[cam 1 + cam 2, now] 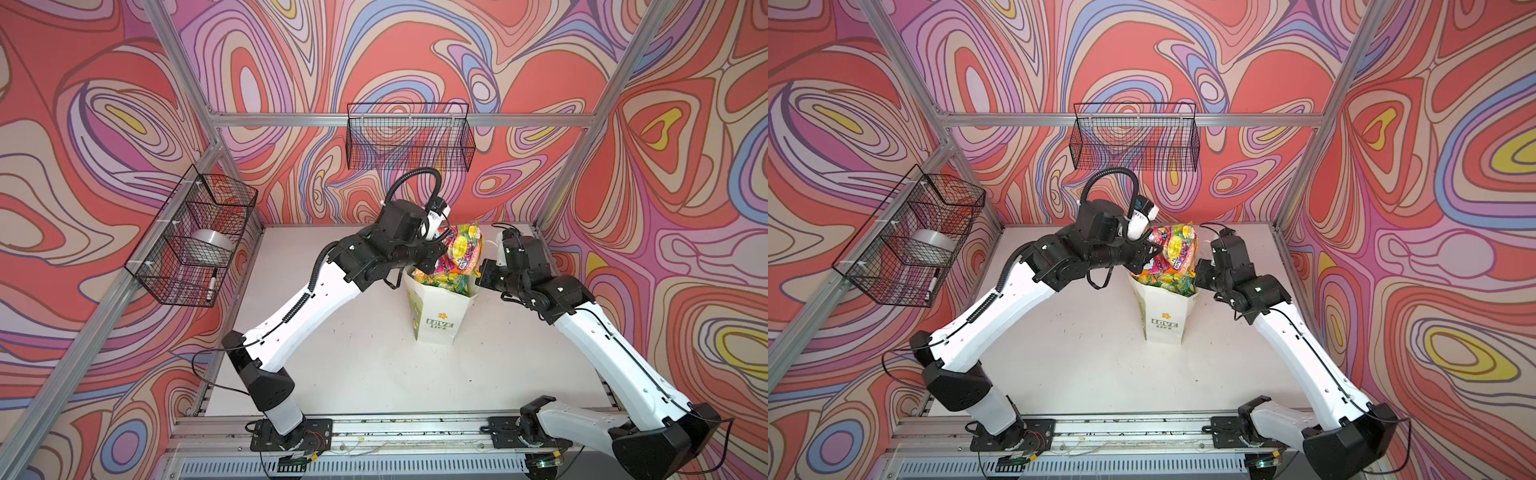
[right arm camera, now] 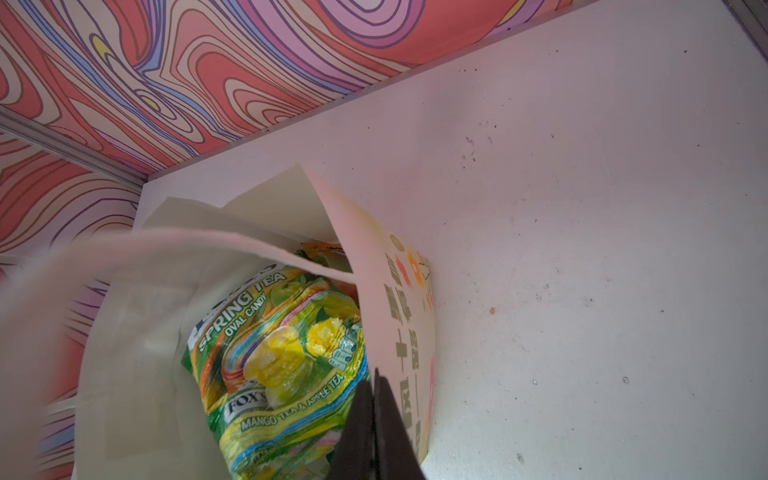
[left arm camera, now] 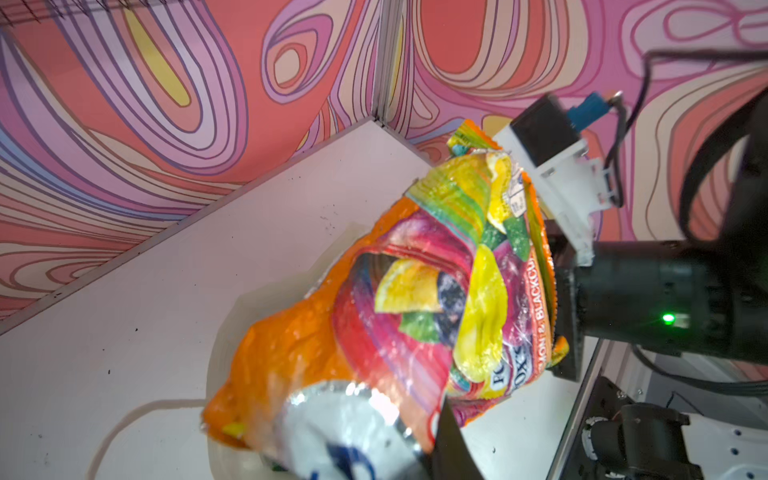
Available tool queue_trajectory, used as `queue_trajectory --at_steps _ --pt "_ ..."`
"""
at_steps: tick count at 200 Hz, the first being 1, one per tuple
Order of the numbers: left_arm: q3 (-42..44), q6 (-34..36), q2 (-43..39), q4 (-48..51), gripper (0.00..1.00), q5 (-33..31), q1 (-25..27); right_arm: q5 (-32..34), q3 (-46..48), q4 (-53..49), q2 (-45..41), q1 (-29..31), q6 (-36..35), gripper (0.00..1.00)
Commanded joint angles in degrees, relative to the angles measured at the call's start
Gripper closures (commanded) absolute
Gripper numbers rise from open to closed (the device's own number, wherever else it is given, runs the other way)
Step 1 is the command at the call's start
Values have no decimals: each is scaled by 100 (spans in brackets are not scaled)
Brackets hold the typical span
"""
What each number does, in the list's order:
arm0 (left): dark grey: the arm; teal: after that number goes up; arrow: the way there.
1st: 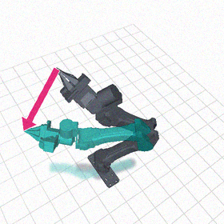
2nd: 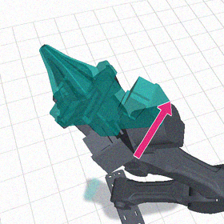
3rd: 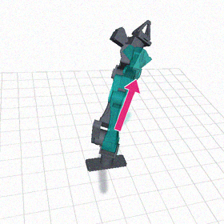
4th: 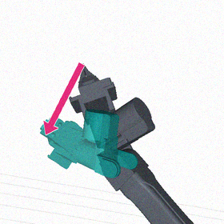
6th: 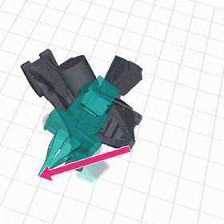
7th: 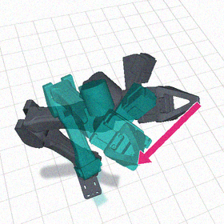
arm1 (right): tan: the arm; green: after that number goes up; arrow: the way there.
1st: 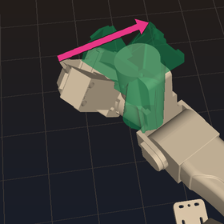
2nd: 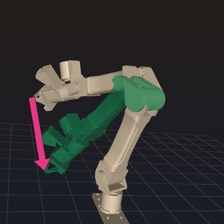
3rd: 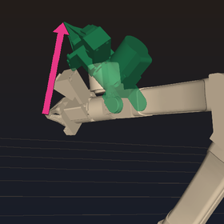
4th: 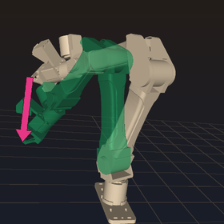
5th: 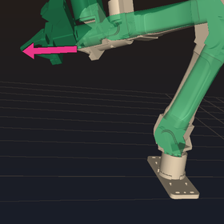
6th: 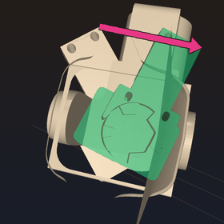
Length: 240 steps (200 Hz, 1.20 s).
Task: Place the snacks into the paper bag
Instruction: 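Lift the FOX'S FRUITS bag and carry it over the paper bag with the left gripper, then lower the FOX'S FRUITS bag into the paper bag and open the left gripper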
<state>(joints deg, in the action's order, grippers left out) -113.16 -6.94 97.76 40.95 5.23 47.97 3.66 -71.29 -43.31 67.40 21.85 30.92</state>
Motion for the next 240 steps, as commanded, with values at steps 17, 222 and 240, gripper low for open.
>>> queue_trajectory --at_steps 17,222,240 --pt "-206 665 404 -195 83 -3 -30 -6 -197 31 -65 38 -20 100" --pt "-1233 113 2261 2202 79 144 -373 -119 -52 123 -61 39 39 100" --pt "-1334 -12 2452 2337 72 -54 -439 -91 -51 116 -77 39 33 100"
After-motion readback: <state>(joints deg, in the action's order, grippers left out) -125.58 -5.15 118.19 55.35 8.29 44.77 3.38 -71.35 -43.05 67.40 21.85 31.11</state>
